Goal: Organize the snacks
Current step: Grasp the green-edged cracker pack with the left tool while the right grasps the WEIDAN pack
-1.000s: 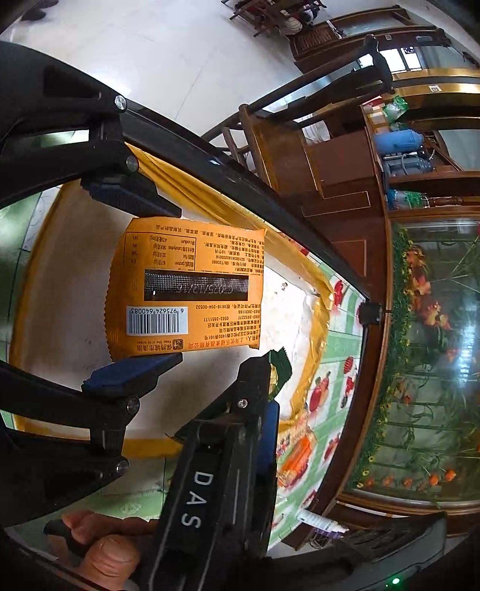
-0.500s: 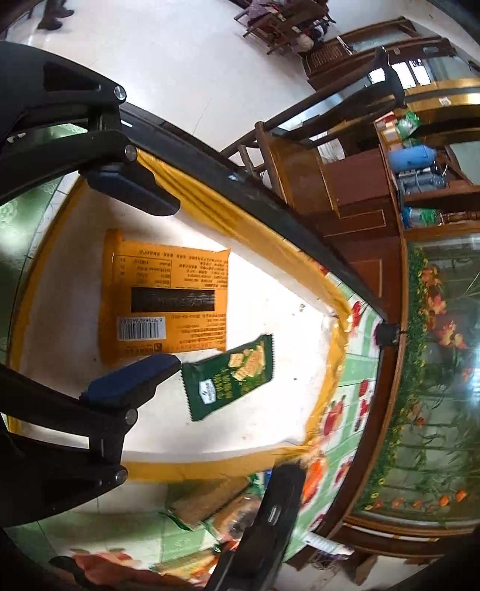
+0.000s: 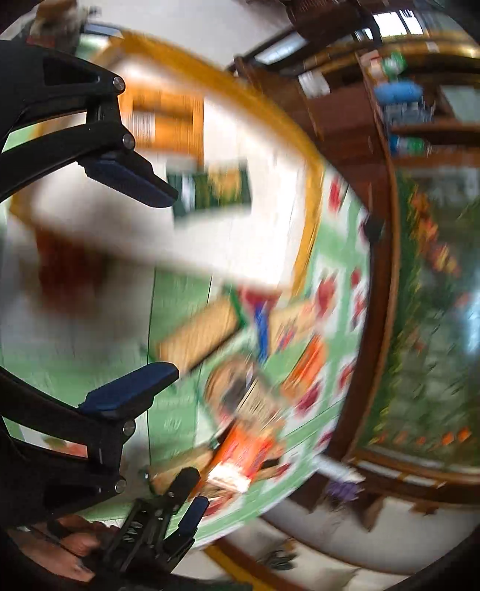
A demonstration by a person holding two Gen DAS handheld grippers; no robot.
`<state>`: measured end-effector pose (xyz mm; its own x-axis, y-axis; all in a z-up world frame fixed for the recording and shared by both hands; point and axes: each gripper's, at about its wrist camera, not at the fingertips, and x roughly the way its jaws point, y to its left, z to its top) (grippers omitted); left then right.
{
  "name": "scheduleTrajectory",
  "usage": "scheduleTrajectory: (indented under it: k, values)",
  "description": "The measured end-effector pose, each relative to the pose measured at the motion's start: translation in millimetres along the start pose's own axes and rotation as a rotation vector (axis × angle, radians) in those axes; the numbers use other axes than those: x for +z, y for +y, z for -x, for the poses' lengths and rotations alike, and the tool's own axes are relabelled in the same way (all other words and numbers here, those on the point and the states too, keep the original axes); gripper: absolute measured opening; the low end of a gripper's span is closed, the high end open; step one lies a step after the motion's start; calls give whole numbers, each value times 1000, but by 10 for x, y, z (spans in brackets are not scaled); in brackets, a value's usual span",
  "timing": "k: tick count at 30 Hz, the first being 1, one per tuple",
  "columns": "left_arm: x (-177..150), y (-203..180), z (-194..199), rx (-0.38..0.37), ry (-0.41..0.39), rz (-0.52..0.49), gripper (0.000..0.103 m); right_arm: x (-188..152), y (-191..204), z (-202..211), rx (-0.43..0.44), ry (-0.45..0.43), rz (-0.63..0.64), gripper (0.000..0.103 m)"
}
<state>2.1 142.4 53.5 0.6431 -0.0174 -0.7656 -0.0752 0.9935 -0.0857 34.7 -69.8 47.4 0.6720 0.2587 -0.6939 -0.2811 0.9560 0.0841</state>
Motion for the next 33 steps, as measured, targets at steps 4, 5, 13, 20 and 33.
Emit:
scheduleTrajectory:
  k: [4,5,13,20,33]
  values:
    - [119,-329,-371,119,49,28,86,-126,-230,-69,-24,51,-25,80]
    - [147,-358,-450,153,54,43,86,-136,-245,-96,-25,59,-27,80]
    - [222,-400,-796,256,71,94,87,-116,-117,-491,-100,150,64,80]
    - [259,-360,-1004,243,76,126,91,-106,-132,-481,-85,140,54,48]
    - [-33,-493,-563,57,11,12,47,-251,-268,-20,-21,88,-20,48]
